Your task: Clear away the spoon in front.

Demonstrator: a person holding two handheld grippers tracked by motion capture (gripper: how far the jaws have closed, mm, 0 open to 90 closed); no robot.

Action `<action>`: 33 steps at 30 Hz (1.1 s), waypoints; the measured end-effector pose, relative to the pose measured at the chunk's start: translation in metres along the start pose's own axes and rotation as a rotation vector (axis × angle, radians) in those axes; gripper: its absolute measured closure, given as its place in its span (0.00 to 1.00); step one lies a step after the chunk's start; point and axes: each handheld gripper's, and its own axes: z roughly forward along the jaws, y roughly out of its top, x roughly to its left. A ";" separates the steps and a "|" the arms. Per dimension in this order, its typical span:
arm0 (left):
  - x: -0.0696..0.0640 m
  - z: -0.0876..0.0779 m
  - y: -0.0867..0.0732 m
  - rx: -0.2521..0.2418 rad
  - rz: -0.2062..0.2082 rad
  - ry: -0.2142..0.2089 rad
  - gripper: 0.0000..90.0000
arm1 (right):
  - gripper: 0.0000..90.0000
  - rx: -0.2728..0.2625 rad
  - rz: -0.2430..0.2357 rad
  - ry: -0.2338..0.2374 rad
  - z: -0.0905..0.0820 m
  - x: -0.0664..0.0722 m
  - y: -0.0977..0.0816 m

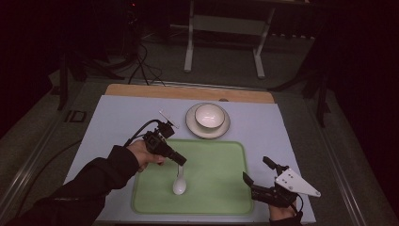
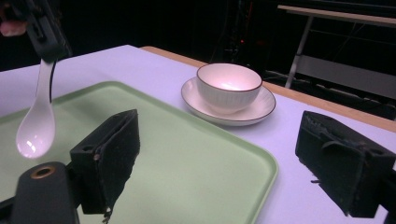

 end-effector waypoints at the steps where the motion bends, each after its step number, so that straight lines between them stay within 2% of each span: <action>1: 0.002 0.002 -0.001 -0.002 -0.008 -0.002 0.94 | 0.15 0.001 0.001 0.001 0.000 0.000 0.000; 5: 0.007 0.007 -0.004 -0.012 -0.017 -0.017 0.94 | 0.15 0.002 0.002 0.003 0.000 0.000 0.000; 6: 0.013 0.011 -0.008 -0.014 -0.034 -0.030 0.94 | 0.15 0.003 0.001 0.003 0.000 0.000 0.000; 8: 0.015 0.013 -0.009 -0.015 -0.035 -0.031 0.94 | 0.15 0.004 -0.001 0.005 0.001 0.000 0.000; 10: 0.020 0.016 -0.012 -0.019 -0.054 -0.029 0.94 | 0.15 0.004 0.000 0.006 0.001 0.000 0.000; 17: 0.033 0.022 -0.016 -0.034 -0.065 -0.060 0.93 | 0.15 0.008 0.002 0.010 0.002 0.000 -0.001; 19: 0.035 0.024 -0.016 -0.051 -0.066 -0.043 0.92 | 0.15 0.010 0.003 0.012 0.002 0.000 -0.001; 23: 0.039 0.028 -0.018 -0.076 -0.046 -0.031 0.90 | 0.15 0.011 -0.001 0.015 0.002 0.000 -0.001; 27: 0.049 0.036 -0.023 -0.121 -0.016 0.001 0.85 | 0.15 0.010 0.000 0.016 0.002 0.000 -0.001; 29: 0.053 0.037 -0.025 -0.125 -0.024 0.001 0.84 | 0.15 0.011 -0.001 0.017 0.002 0.000 -0.001; 30: 0.060 0.041 -0.028 -0.143 -0.051 0.007 0.84 | 0.15 0.013 -0.003 0.017 0.002 0.000 -0.001; 33: 0.067 0.045 -0.032 -0.171 -0.055 0.006 0.81 | 0.15 0.016 -0.012 0.019 0.003 0.002 0.000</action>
